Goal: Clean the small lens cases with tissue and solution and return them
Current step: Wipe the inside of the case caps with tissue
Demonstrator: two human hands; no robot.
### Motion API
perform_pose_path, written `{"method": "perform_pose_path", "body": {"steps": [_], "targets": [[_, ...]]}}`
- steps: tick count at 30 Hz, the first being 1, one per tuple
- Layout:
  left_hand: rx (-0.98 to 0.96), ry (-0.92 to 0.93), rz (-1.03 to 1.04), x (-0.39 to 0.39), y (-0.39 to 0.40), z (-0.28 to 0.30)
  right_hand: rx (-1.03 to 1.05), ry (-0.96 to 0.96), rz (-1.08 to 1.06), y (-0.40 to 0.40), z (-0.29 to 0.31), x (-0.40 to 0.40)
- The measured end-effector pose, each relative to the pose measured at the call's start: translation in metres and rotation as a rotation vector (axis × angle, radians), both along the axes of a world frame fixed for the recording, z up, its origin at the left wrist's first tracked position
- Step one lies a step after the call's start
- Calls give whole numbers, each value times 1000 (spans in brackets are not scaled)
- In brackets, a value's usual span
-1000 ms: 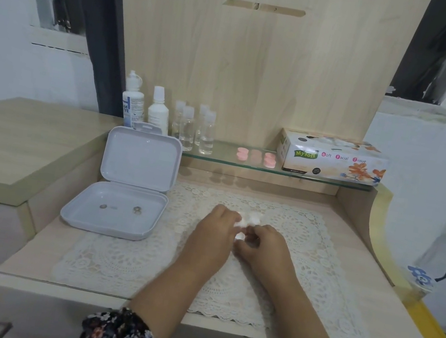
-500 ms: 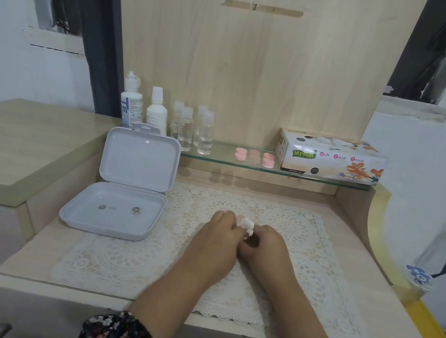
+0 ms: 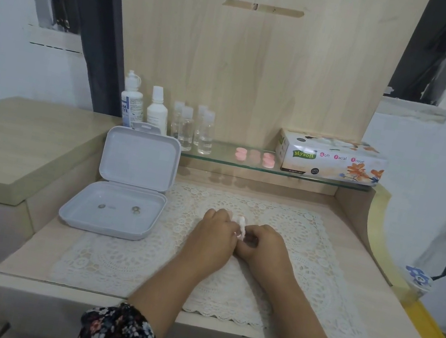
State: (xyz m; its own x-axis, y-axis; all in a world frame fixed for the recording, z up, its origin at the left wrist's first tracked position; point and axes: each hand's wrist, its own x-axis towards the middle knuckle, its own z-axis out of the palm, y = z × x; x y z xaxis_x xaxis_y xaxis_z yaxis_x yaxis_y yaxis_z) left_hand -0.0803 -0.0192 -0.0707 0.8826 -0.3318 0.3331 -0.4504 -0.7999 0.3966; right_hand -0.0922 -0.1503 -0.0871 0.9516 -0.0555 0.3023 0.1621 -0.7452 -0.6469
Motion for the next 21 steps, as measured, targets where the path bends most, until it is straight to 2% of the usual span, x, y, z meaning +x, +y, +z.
{"method": "perform_pose_path", "body": {"steps": [2,4,6,7,9,11,16,21], "targets": [[-75,27,12,1,1,1,-1,-1,-8,0,0,0],[-278,54,67,2,3,1,-7,-2,-16,0,-2,1],[-504,5,187,3,7,2,-5,-7,-30,-1,-2,1],[-546,-44,260,3,9,2,-1,-3,-37,-1,-2,2],[-522,-108,331,1,12,2,-6,2,-42,0,-2,2],[-479,-124,262,-2,11,1,-5,1,-37,0,-2,1],[-187,-140,91,-4,4,-2,2,-4,-19,1,1,-2],[-120,-186,-47,-7,3,-4,-2,-2,-28,1,1,-1]]}}
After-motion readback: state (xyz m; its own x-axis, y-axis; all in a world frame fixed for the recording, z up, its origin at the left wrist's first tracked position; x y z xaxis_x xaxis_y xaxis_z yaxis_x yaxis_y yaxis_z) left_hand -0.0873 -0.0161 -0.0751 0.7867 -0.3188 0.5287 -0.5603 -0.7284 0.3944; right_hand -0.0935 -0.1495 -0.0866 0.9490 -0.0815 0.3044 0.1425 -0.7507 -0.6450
